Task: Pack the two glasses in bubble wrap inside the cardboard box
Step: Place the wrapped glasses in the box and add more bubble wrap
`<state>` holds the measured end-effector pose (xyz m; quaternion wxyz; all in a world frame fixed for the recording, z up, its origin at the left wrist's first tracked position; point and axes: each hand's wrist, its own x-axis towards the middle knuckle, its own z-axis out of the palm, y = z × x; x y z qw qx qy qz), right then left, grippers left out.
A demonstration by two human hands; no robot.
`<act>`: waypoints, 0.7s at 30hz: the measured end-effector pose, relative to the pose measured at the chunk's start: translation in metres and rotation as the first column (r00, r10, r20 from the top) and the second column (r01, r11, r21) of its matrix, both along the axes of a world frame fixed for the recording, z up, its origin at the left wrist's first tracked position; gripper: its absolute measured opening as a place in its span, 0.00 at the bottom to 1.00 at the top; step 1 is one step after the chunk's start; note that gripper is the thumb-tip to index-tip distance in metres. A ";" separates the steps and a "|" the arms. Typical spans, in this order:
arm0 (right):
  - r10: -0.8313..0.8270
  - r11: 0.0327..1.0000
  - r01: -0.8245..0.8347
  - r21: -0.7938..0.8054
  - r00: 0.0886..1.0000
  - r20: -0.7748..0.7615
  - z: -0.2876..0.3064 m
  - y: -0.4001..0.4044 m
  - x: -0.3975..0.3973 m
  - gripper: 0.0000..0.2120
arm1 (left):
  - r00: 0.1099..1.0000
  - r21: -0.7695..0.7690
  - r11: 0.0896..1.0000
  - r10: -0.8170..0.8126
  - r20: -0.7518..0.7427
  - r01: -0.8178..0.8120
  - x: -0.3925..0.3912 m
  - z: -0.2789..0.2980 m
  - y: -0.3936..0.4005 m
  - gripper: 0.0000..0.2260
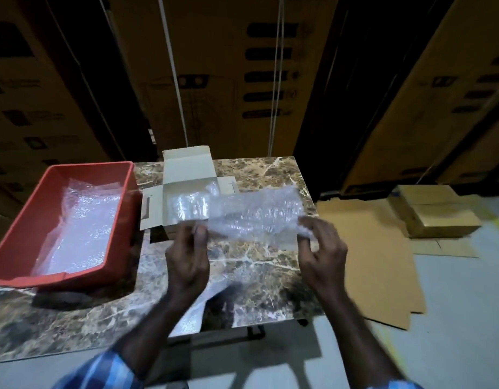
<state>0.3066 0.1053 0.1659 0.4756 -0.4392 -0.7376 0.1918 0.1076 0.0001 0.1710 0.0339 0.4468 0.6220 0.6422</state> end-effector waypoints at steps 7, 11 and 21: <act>0.016 0.956 0.021 -0.292 0.992 0.123 -0.071 -0.031 0.031 0.16 | 0.987 -0.349 0.925 -0.163 -0.004 0.152 0.010 -0.088 -0.028 0.08; 0.099 0.882 0.004 -0.472 0.976 0.195 -0.098 -0.040 0.040 0.12 | 0.982 -0.495 0.849 -0.181 0.053 0.183 0.007 -0.114 -0.038 0.09; 0.298 0.711 -0.026 -0.703 0.916 0.267 -0.126 -0.051 0.036 0.04 | 0.959 -0.680 0.693 -0.279 0.054 0.240 -0.023 -0.137 -0.059 0.09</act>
